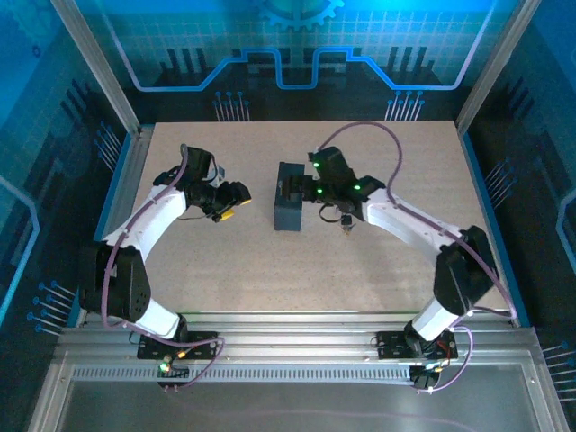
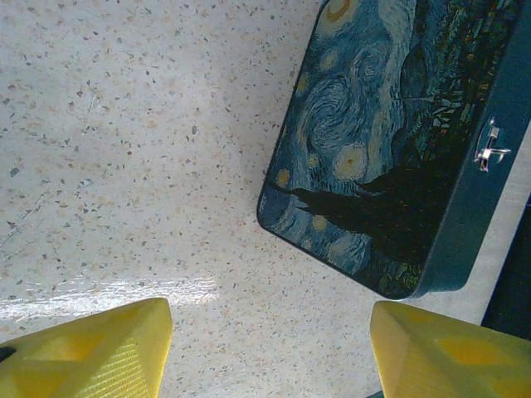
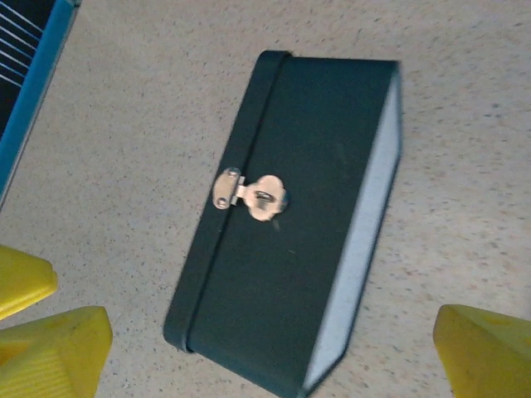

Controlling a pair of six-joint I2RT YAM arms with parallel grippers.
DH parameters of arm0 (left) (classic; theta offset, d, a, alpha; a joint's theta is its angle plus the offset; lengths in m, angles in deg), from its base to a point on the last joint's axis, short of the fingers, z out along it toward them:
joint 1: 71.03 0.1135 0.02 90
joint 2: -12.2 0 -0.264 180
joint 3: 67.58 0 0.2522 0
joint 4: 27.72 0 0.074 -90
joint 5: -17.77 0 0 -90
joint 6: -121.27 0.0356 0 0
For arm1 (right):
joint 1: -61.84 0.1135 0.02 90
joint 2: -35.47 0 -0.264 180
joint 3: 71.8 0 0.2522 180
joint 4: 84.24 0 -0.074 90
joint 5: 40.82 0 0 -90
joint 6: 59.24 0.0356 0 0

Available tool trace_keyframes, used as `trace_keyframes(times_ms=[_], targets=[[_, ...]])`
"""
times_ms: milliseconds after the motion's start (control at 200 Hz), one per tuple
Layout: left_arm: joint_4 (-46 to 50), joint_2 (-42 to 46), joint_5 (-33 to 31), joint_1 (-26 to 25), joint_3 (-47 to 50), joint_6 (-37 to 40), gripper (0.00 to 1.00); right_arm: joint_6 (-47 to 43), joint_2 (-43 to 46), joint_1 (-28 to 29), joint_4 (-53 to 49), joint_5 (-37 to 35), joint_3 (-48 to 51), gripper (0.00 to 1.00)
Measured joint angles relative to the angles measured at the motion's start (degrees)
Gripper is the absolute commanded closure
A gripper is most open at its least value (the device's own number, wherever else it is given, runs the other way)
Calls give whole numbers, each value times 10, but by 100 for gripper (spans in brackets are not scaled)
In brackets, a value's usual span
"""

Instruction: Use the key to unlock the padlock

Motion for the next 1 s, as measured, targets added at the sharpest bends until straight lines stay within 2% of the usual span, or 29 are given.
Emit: trace_keyframes(times_ms=[390,595,735,870,1000], targets=[[7,0,-6,14,19,21,34,46,-137,28,-33,-31,-85,0],[7,3,-6,16,24,24,37,76,-148,32,-19,-30,-78,19],[7,4,0,16,24,30,42,104,-109,16,86,11,4,29],[6,4,10,15,24,34,41,162,-104,-16,234,104,73,28],[7,3,10,2,23,32,39,255,-175,-32,403,219,84,24]])
